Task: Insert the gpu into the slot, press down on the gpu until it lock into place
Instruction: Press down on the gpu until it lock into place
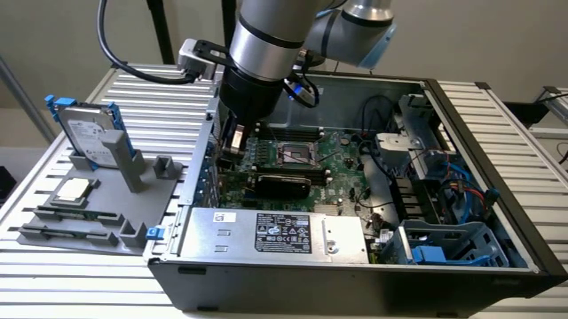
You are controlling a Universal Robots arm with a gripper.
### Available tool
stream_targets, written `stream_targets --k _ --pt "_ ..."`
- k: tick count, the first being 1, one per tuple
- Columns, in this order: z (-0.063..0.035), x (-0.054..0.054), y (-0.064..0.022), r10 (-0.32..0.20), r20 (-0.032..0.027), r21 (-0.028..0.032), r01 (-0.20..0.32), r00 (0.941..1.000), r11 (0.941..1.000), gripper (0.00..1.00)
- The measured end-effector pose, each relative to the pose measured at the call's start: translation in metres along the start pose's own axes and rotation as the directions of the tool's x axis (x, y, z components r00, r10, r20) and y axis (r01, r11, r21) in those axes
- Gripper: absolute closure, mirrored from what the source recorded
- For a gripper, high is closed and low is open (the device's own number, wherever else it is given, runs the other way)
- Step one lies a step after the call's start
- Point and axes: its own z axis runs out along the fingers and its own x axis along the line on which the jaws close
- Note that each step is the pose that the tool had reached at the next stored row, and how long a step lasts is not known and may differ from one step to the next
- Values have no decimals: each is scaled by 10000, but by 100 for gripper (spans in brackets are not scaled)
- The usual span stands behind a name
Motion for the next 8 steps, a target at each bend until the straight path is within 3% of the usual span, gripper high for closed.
stream_targets --k 8 --pt "1 -1 1 239 29 -57 -239 9997 9997 89"
